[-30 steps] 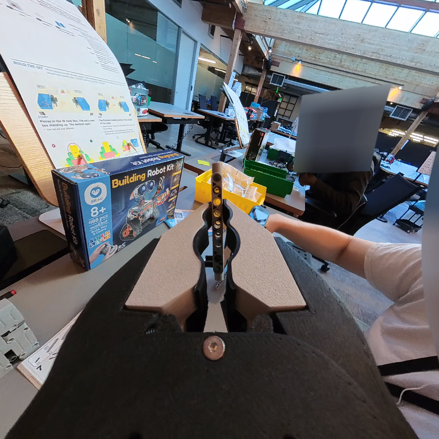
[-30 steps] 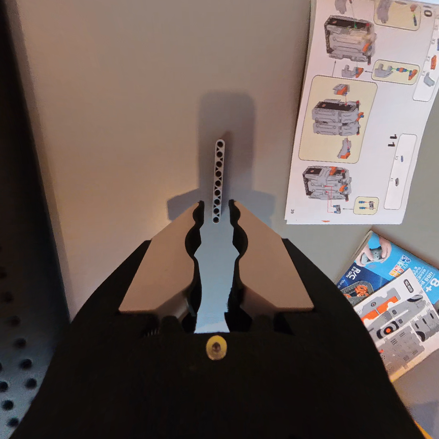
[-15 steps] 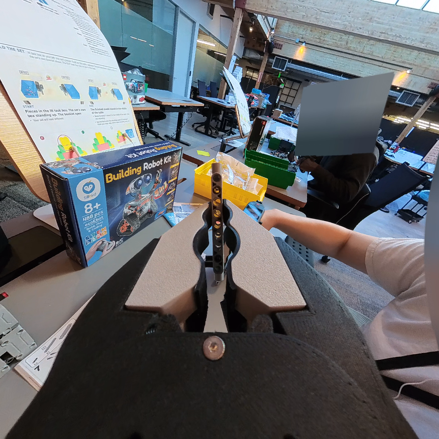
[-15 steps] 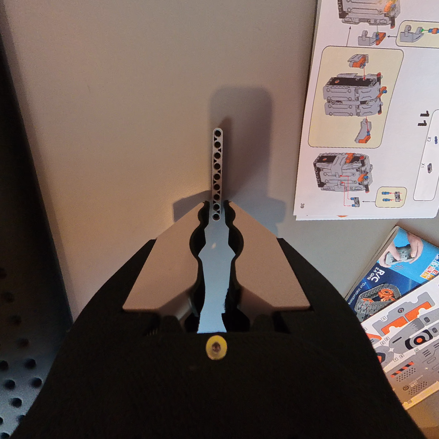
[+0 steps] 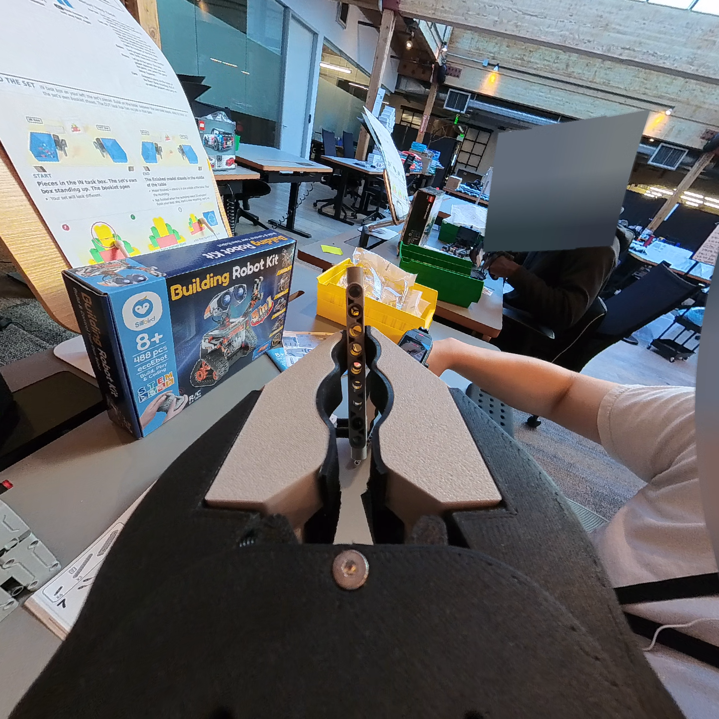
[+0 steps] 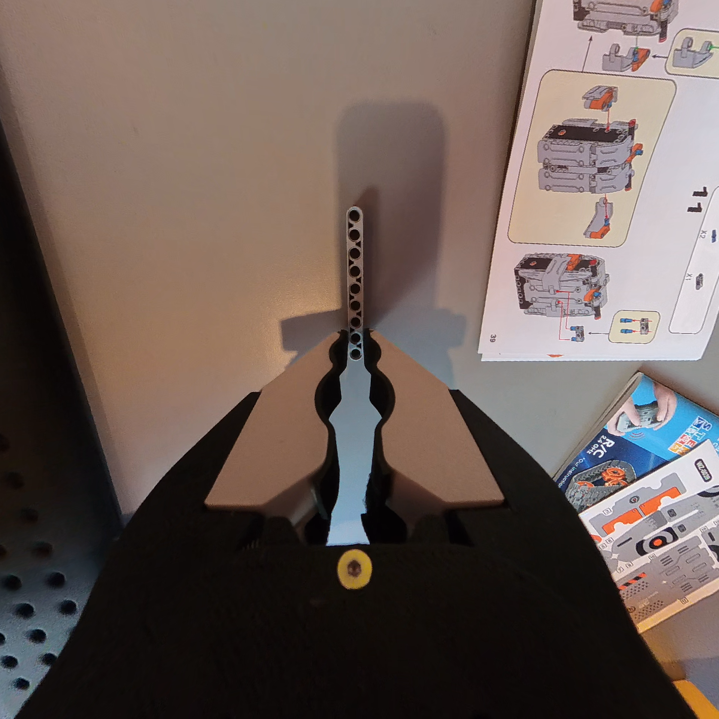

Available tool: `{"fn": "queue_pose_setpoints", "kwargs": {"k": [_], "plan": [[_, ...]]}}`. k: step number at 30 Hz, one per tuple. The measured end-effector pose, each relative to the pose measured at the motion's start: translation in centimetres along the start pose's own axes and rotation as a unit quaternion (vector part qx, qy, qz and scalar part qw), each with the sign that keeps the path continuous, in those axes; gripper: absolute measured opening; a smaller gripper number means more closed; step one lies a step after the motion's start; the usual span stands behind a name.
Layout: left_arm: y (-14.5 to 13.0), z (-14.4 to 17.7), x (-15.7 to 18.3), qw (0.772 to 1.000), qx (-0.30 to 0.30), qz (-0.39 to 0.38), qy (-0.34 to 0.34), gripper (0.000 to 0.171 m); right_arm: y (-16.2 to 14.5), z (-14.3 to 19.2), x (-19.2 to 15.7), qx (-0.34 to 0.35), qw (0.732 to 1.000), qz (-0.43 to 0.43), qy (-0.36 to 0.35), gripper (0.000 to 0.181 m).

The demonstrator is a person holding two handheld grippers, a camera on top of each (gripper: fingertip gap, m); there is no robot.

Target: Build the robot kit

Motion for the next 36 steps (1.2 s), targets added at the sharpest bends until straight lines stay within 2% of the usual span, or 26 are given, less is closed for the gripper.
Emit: {"fn": "queue_pose_setpoints", "kwargs": {"k": [6,11,13,15,16,17,18,19,21,22,23,27,29,34,36], "plan": [[0.0,0.1,-0.1,1.0,0.003,0.002,-0.003,0.005,-0.5,-0.2,0.1,-0.007,1.0,0.0,-0.006,0.007],[0.0,0.1,-0.1,1.0,0.004,0.002,-0.006,0.005,-0.3,0.4,-0.1,0.024,1.0,-0.014,0.003,0.006],[0.1,0.0,-0.1,1.0,0.008,0.004,-0.014,0.005,-0.3,1.0,0.1,0.046,0.998,-0.028,-0.012,0.006],[0.2,-0.1,-0.2,0.999,0.023,0.01,-0.034,0.004,-0.5,1.8,1.3,0.113,0.991,-0.07,-0.025,0.006],[0.2,-0.3,-0.4,0.998,0.033,0.016,-0.05,0.004,-0.3,2.6,1.9,0.181,0.978,-0.099,-0.027,0.006],[0.3,-0.4,-0.6,0.996,0.045,0.027,-0.068,0.004,0.1,3.8,2.3,0.274,0.952,-0.133,-0.007,0.006],[0.4,-0.5,-0.9,0.993,0.063,0.04,-0.087,0.004,0.7,5.4,2.7,0.378,0.91,-0.165,0.026,0.006],[0.5,-0.6,-1.3,0.989,0.084,0.055,-0.107,0.004,1.3,7.2,3.1,0.481,0.853,-0.193,0.059,0.006],[0.7,-1.0,-1.8,0.979,0.122,0.085,-0.136,0.004,2.7,11.1,3.2,0.654,0.718,-0.196,0.136,0.006],[0.7,-1.3,-2.0,0.976,0.135,0.091,-0.141,0.004,3.7,12.8,3.1,0.703,0.665,-0.189,0.166,0.006],[0.7,-1.6,-1.9,0.976,0.14,0.093,-0.141,0.004,5.0,14.0,2.9,0.728,0.635,-0.177,0.185,0.006],[1.2,-2.9,-0.4,0.971,0.166,0.084,-0.149,0.004,11.0,16.5,1.5,0.768,0.585,-0.12,0.231,0.007],[1.2,-3.7,0.3,0.972,0.163,0.08,-0.15,0.004,12.5,17.0,1.4,0.782,0.565,-0.106,0.242,0.007],[1.0,-4.8,0.6,0.974,0.154,0.089,-0.139,0.004,12.8,15.8,1.5,0.762,0.595,-0.107,0.234,0.006],[1.0,-5.0,0.5,0.973,0.159,0.093,-0.136,0.004,12.5,15.4,1.5,0.77,0.581,-0.115,0.238,0.006]]}}
Point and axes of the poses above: each gripper's, where its closed fingertips meet, z back along the fingers, y out of its top, x = y × z across the jaws, the point moved 10 cm from there along z, back along the fingers, and after that the axes turned 4 degrees about y, right-handed, at the moved point
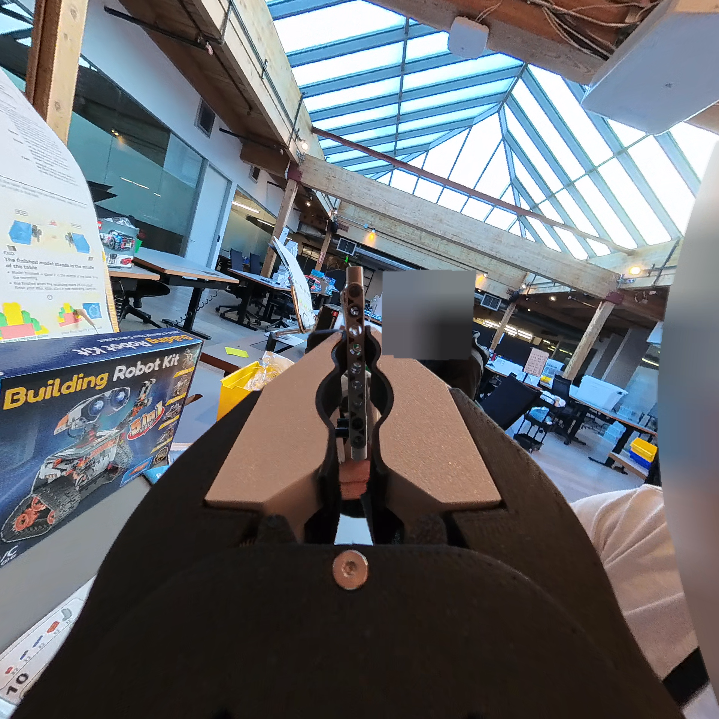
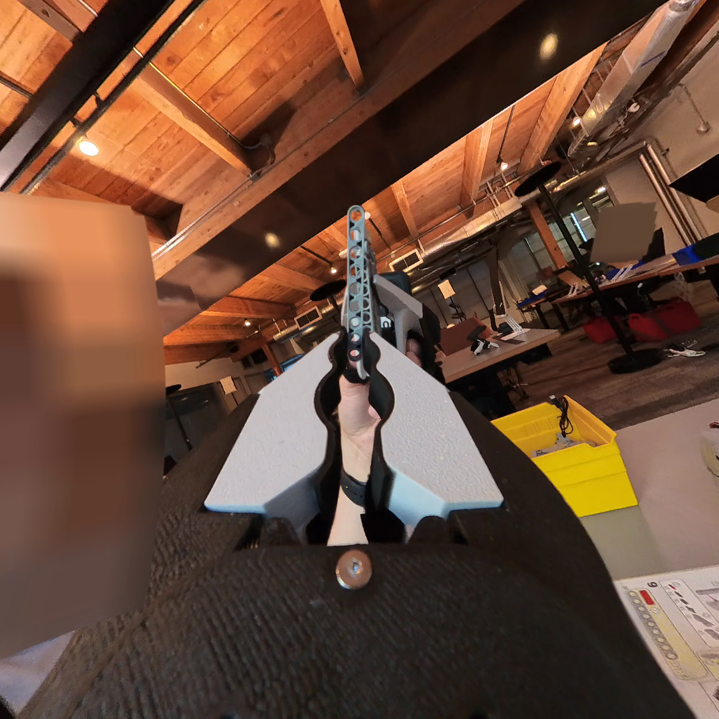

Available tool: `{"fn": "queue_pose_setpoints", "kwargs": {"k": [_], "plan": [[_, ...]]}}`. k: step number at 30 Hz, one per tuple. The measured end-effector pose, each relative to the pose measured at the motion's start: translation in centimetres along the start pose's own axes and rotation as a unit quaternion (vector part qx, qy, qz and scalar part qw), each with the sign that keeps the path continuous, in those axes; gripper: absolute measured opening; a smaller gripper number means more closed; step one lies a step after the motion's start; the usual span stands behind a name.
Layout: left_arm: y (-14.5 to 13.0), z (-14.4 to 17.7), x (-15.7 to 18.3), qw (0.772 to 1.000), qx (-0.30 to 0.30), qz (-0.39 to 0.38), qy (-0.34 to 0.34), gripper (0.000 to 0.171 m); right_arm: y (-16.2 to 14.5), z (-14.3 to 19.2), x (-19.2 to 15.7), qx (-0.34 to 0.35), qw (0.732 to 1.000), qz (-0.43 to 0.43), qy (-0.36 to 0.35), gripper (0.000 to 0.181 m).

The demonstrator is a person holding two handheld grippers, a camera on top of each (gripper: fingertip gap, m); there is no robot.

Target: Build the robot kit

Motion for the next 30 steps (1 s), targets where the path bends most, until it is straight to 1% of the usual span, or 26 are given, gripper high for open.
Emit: {"fn": "queue_pose_setpoints", "kwargs": {"k": [4,7,14,17,19,22,24,30], "plan": [[-0.1,-0.1,-0.2,1.0,0.006,-0.006,0.007,0.004,-0.3,0.3,0.1,0.015,1.0,-0.005,0.006,0.006],[-0.4,-0.4,-0.1,1.0,-0.019,-0.015,0.011,0.004,-0.2,0.3,-0.1,0.001,1.0,0.012,0.002,0.006],[-0.9,-1.2,0.5,0.999,-0.044,-0.024,0.004,0.004,0.7,0.6,-1.1,-0.035,0.998,0.058,0.019,0.006],[-1.0,-1.7,0.8,0.999,-0.037,-0.02,-0.004,0.004,0.8,0.7,-1.2,-0.039,0.997,0.057,0.028,0.006],[-1.0,-1.9,1.2,1.0,-0.02,-0.019,-0.011,0.004,0.7,0.7,-0.9,-0.044,0.998,0.04,0.037,0.006],[-1.1,-2.2,1.7,0.999,-0.018,-0.035,-0.009,0.004,0.2,0.7,-0.5,-0.042,0.998,0.018,0.054,0.007],[-1.0,-2.2,2.0,0.999,-0.006,-0.042,-0.005,0.004,0.1,0.6,-0.4,-0.039,0.997,0.01,0.058,0.007],[-0.9,-2.2,2.2,0.999,0.018,-0.049,-0.001,0.004,0.1,0.4,-0.8,-0.042,0.997,0.036,0.045,0.006]]}}
Point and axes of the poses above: each gripper's, where its closed fingertips meet, z back along the fingers, y out of its top, x = y × z across the jaws, the point moved 10 cm from there along z, back along the fingers, and after that the axes turned 4 degrees about y, right-handed, at the moved point
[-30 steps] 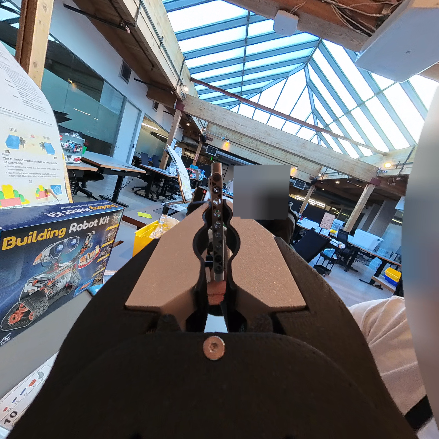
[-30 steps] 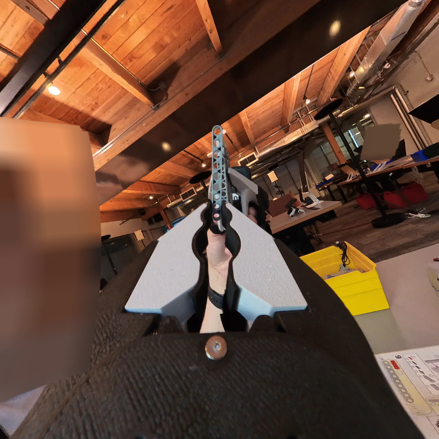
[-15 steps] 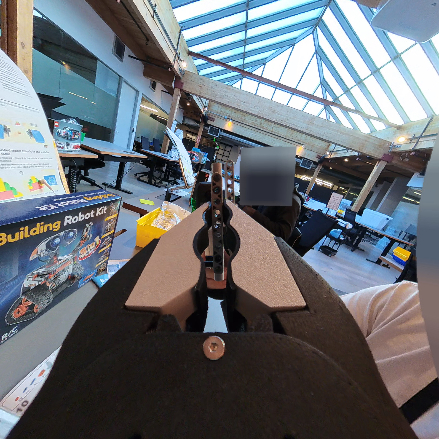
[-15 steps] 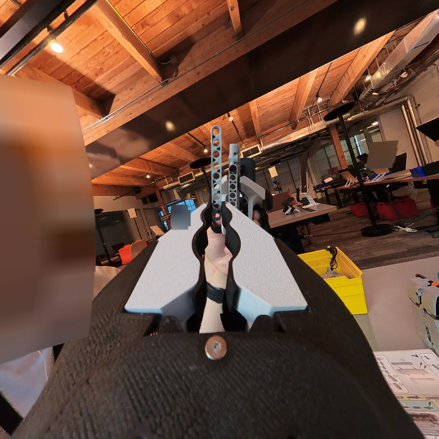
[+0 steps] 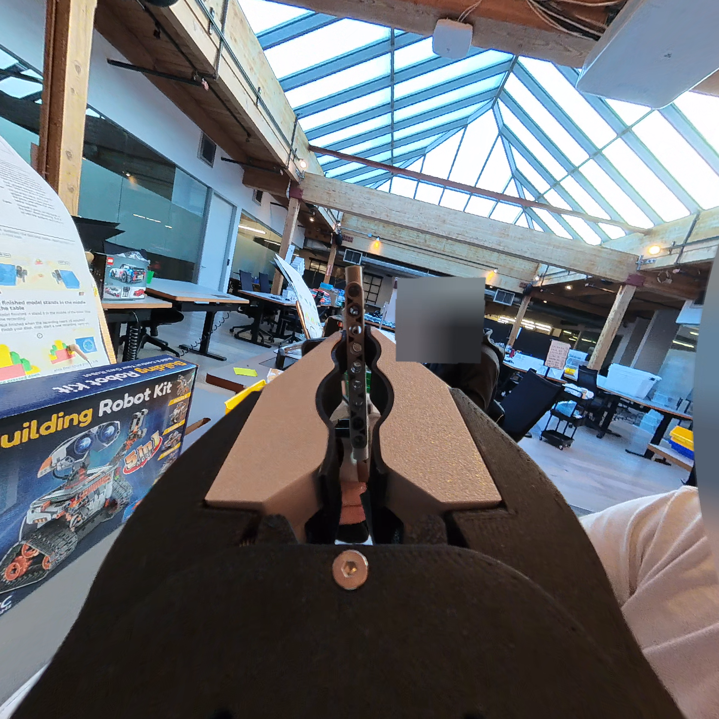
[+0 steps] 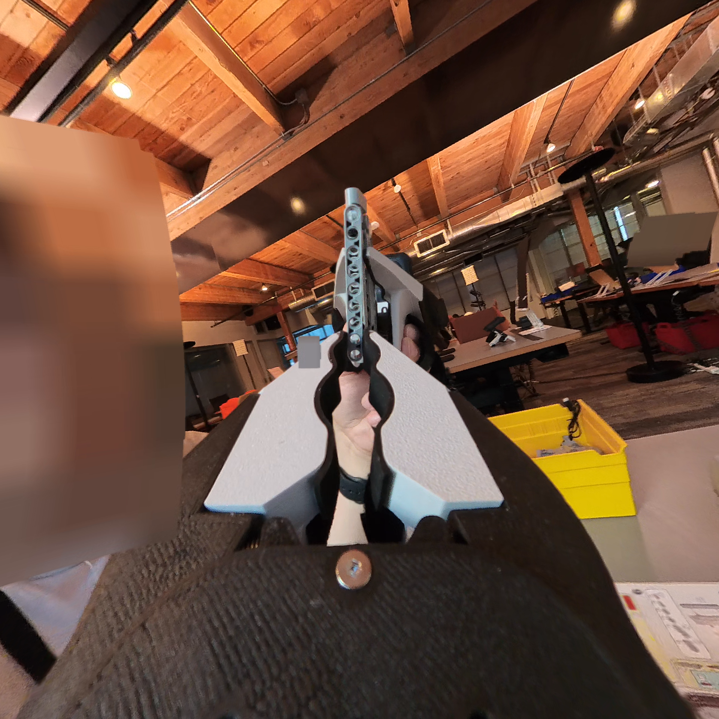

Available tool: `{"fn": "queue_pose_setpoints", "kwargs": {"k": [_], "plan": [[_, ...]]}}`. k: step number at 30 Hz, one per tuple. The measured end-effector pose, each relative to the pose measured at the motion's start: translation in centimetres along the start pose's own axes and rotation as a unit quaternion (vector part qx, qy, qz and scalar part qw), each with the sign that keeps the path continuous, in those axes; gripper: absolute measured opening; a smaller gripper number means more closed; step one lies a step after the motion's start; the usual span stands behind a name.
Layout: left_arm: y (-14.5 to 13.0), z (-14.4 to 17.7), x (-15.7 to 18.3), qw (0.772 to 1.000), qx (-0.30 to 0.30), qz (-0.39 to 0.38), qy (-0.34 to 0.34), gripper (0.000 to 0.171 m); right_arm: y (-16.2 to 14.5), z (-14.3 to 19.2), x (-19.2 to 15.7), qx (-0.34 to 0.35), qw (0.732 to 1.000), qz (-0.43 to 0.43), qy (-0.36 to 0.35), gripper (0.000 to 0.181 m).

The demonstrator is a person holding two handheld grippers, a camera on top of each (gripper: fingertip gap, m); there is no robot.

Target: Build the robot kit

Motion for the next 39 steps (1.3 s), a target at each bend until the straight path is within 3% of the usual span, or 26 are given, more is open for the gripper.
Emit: {"fn": "queue_pose_setpoints", "kwargs": {"k": [12,18,24,31,36,39], "plan": [[-0.2,-0.5,1.2,0.999,0.012,-0.041,0.014,0.005,0.6,-0.3,-1.5,-0.009,0.997,0.063,-0.036,0.006],[0.0,-0.4,1.1,0.999,0.032,-0.025,-0.005,0.005,0.5,-0.8,-2.4,-0.001,0.993,0.101,-0.065,0.006],[-0.2,-0.4,0.3,0.999,0.036,0.022,-0.028,0.004,0.6,-0.7,-2.4,-0.002,0.993,0.093,-0.068,0.006],[-0.2,-0.5,0.9,0.999,0.036,-0.013,-0.005,0.005,0.5,-0.8,-2.6,-0.005,0.988,0.124,-0.091,0.006],[-0.1,-0.5,1.3,0.999,0.024,-0.041,-0.011,0.005,0.6,-0.6,-2.2,-0.008,0.996,0.068,-0.053,0.006],[-0.1,-0.5,1.1,0.999,0.005,-0.032,-0.019,0.005,0.7,-0.5,-2.2,-0.036,0.995,0.076,-0.051,0.006]]}}
Point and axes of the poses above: each gripper's, where its closed fingertips meet, z back along the fingers, y out of its top, x = y × z across the jaws, the point moved 10 cm from there along z, back along the fingers, and after that the axes turned 4 degrees about y, right-handed, at the moved point
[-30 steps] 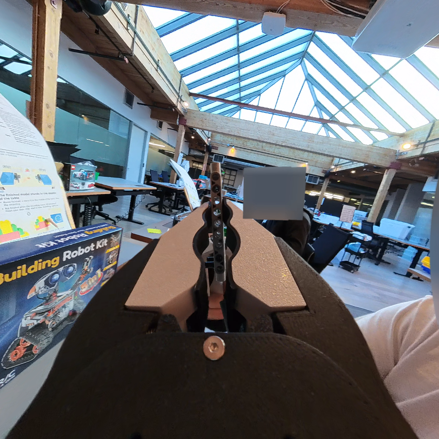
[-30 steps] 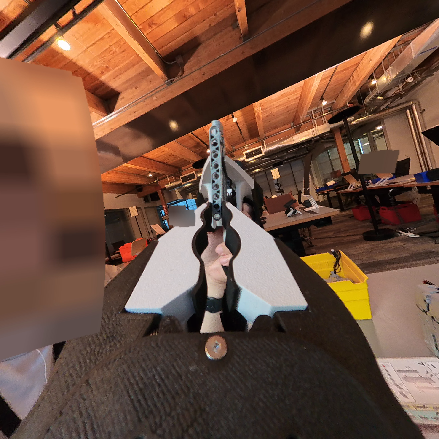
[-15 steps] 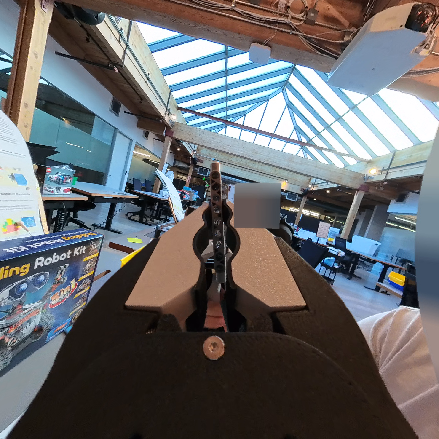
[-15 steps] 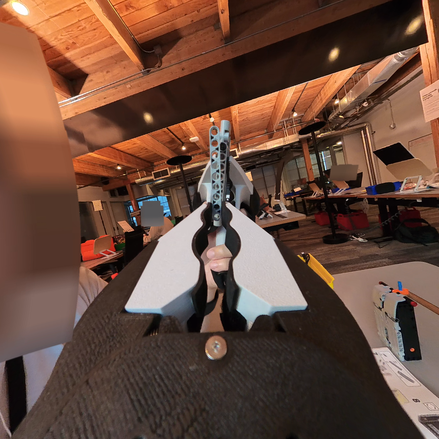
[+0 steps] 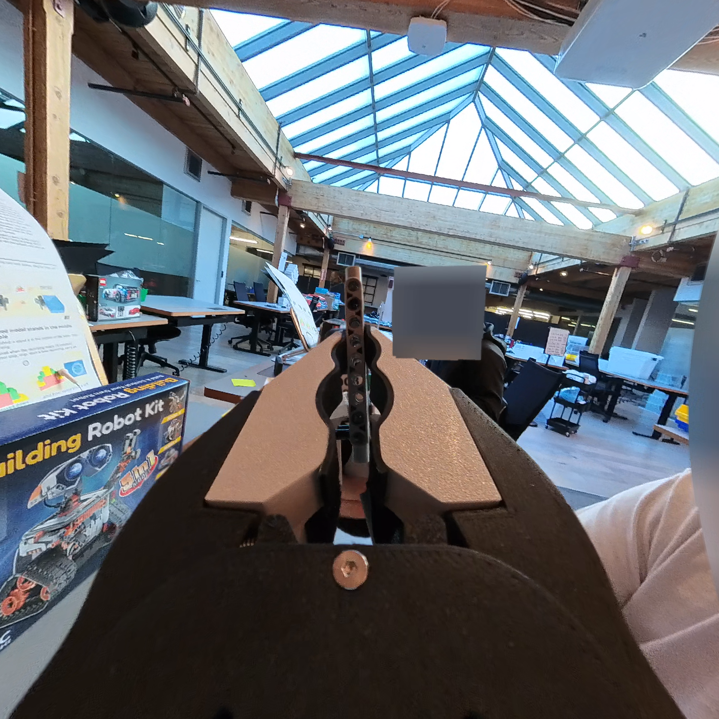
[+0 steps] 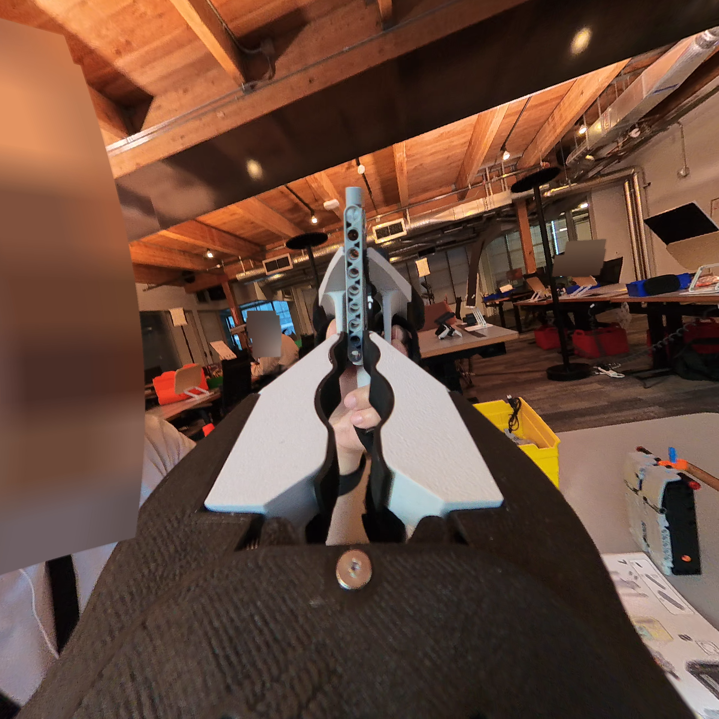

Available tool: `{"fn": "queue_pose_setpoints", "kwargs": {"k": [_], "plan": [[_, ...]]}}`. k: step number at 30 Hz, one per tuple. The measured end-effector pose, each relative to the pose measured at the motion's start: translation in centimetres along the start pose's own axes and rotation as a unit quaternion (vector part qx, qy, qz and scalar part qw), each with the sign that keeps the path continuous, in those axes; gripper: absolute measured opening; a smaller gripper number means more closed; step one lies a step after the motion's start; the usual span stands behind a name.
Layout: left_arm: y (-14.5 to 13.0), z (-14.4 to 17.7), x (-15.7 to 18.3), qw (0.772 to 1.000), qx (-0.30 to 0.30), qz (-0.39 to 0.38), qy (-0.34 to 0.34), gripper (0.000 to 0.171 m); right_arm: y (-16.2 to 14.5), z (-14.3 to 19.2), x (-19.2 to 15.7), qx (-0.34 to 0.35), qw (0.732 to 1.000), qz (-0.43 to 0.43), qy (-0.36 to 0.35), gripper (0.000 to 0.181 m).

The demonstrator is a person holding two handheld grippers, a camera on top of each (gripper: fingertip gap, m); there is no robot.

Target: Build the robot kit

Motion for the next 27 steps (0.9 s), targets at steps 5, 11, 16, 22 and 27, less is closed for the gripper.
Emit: {"fn": "queue_pose_setpoints", "kwargs": {"k": [5,11,16,22,27], "plan": [[-0.1,-0.2,0.1,1.0,-0.013,0.008,-0.012,0.005,0.7,0.1,-0.9,-0.05,0.997,0.053,-0.024,0.006],[-0.4,-0.6,0.3,0.999,-0.028,0.013,-0.023,0.004,1.4,0.3,-1.6,-0.061,0.995,0.071,-0.036,0.007],[-0.7,-1.0,0.5,0.999,-0.036,0.011,-0.029,0.004,1.8,0.6,-1.8,-0.062,0.996,0.06,-0.034,0.006],[-0.8,-1.2,0.7,0.998,-0.041,0.016,-0.043,0.004,2.2,0.7,-2.2,-0.067,0.996,0.055,-0.031,0.006],[-1.1,-1.5,1.0,0.997,-0.063,0.002,-0.042,0.004,2.7,0.9,-2.5,-0.062,0.996,0.058,-0.038,0.006]]}}
Point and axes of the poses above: each gripper's, where its closed fingertips meet, z back along the fingers, y out of its top, x = y × z across the jaws, the point moved 10 cm from there along z, back along the fingers, and after that the axes turned 4 degrees about y, right-handed, at the moved point
